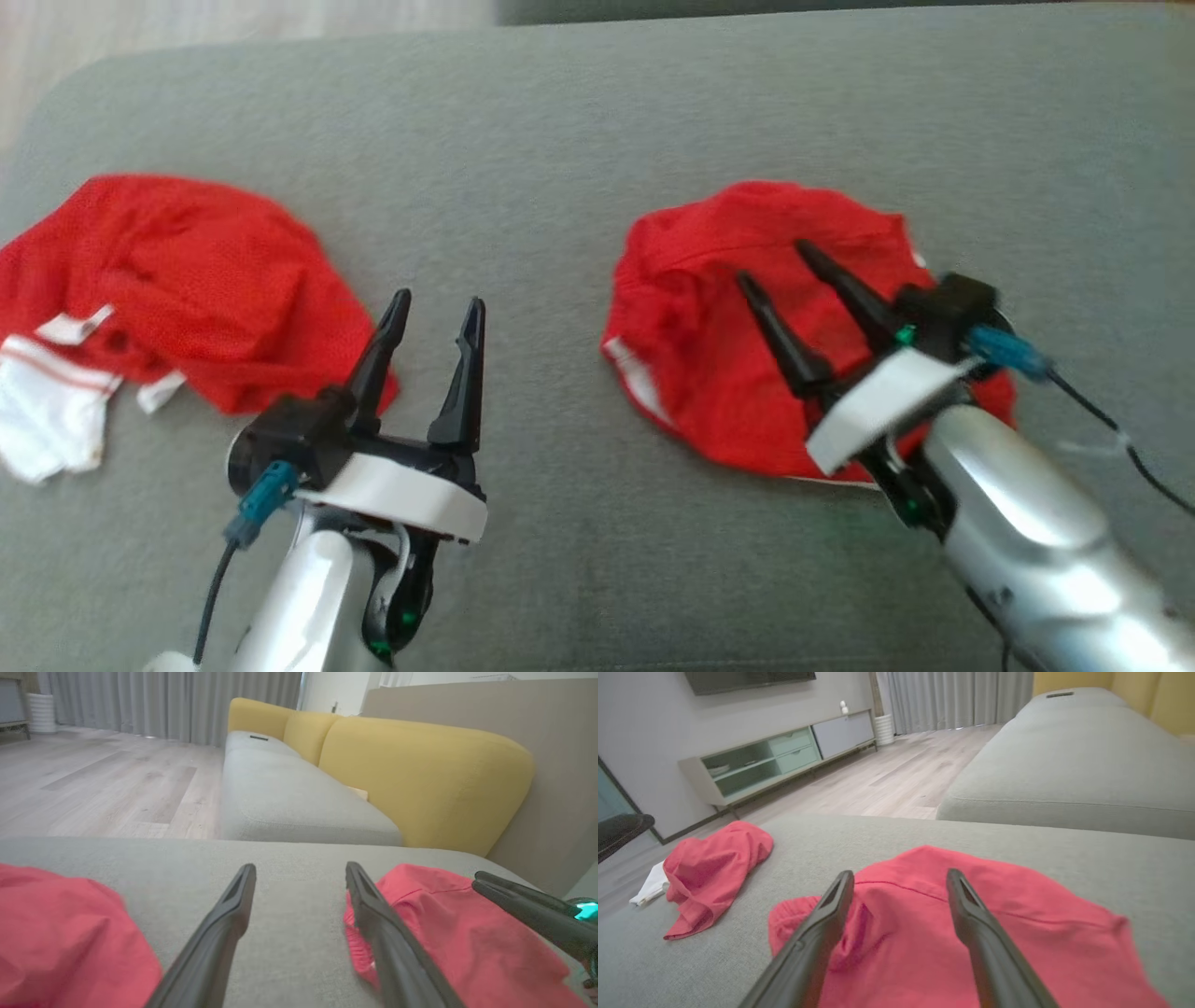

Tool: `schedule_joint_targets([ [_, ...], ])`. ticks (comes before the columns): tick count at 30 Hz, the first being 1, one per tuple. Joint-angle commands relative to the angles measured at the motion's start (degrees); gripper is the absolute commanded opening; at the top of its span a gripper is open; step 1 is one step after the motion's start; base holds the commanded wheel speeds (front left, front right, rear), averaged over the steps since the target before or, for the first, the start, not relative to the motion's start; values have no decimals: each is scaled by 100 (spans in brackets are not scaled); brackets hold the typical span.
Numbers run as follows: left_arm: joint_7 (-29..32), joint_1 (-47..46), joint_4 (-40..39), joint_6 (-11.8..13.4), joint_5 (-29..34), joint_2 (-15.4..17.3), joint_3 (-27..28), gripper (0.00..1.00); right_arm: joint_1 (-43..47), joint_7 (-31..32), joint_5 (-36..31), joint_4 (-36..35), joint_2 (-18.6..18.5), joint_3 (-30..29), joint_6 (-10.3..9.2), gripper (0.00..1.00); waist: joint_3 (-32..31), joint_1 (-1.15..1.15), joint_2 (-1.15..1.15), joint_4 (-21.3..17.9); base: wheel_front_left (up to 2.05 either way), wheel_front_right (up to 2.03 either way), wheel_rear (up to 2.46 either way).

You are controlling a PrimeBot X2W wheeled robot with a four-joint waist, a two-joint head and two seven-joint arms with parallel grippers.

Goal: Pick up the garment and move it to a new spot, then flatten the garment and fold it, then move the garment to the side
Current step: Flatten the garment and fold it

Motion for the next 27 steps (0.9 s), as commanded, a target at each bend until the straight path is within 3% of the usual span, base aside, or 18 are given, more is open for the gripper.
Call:
schedule_joint_targets([
  [1, -33, -205, -189, -51, 56, 17, 222, 100, 309, -76, -109, -337, -30, -250, -5, 100, -123, 0, 0, -244, 0, 0, 0],
  [2, -33, -205, -189, -51, 56, 17, 222, 100, 309, -76, -109, -337, -30, -250, -5, 100, -123, 0, 0, -244, 0, 0, 0],
  [8, -33, -169, -205, -100, 92, 17, 294, 100, 1322, -77, -632, -1114, 55, -1691, -5, 100, -273, 0, 0, -579, 0, 0, 0],
  [15, -33, -165, -33, -267, 173, 17, 178, 100, 2560, -77, -1465, -1477, 681, -3344, -5, 100, -298, 0, 0, -787, 0, 0, 0],
  [20, -33, -242, 541, -407, 437, 59, 91, 100, 2748, -77, -1759, -1557, 998, -3514, -5, 100, -259, 0, 0, -939, 0, 0, 0],
  [27, -33, -399, 1248, -548, 623, 319, -258, 100, 2667, -77, -1818, -1594, 1108, -3515, -5, 100, -190, 0, 0, -1033, 0, 0, 0],
])
